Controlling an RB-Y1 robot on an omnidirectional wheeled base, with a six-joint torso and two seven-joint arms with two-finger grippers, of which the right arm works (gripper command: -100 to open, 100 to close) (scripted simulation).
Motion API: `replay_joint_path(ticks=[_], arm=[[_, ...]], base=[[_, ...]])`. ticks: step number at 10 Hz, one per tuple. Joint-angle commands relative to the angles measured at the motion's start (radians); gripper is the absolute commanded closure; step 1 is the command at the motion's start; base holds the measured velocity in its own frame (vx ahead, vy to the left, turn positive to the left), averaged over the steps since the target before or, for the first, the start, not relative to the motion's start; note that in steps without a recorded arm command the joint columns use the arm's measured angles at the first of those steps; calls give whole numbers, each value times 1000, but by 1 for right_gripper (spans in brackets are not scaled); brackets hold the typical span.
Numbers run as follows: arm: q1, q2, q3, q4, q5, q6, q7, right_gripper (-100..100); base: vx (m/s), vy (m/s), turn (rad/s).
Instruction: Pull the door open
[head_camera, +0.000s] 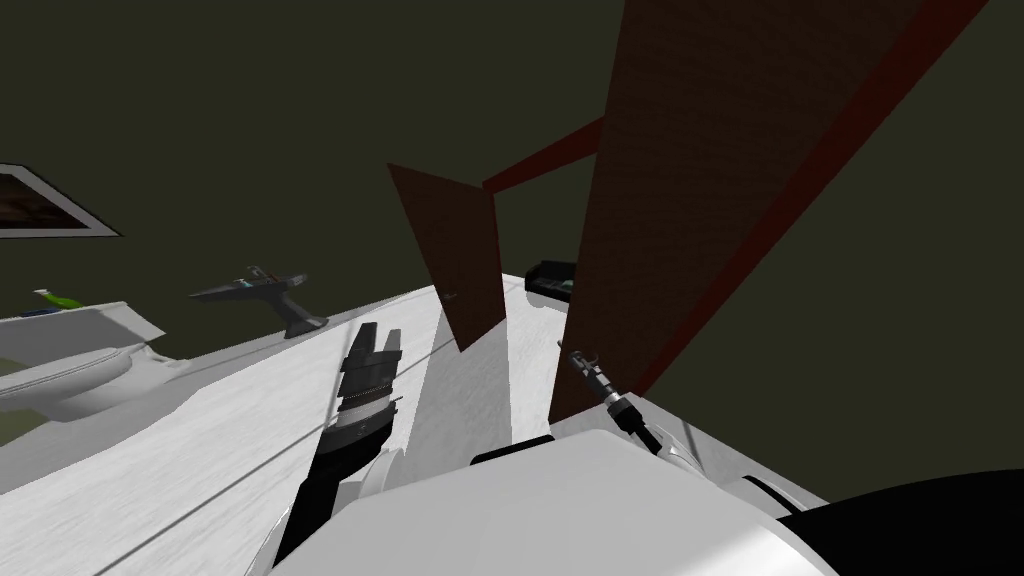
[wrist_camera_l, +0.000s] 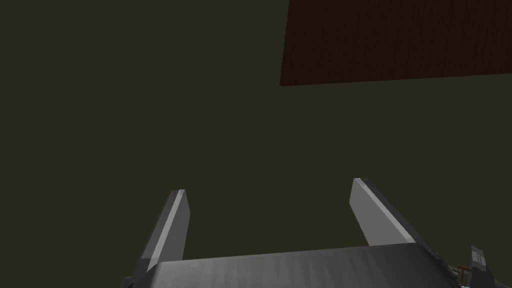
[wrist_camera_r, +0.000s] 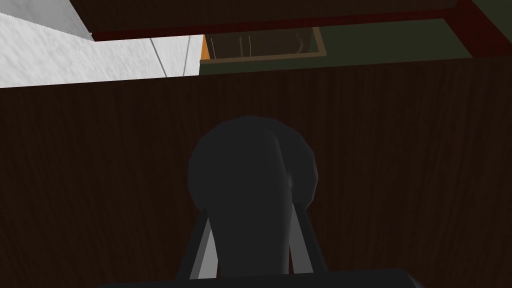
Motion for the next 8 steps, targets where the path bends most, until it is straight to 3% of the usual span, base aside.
replay_joint_path(ticks=[1, 3, 5, 8], arm=[[3, -2, -5, 22, -3, -23, -2, 100], [0, -10, -16, 47, -9, -40, -4, 100], [-2, -15, -22, 62, -13, -50, -6, 100], [-6, -26, -35, 94, -21, -73, -9, 100]], base=[[-178, -91, 280], [-208, -79, 261], [-120, -48, 88], [-163, -70, 179]])
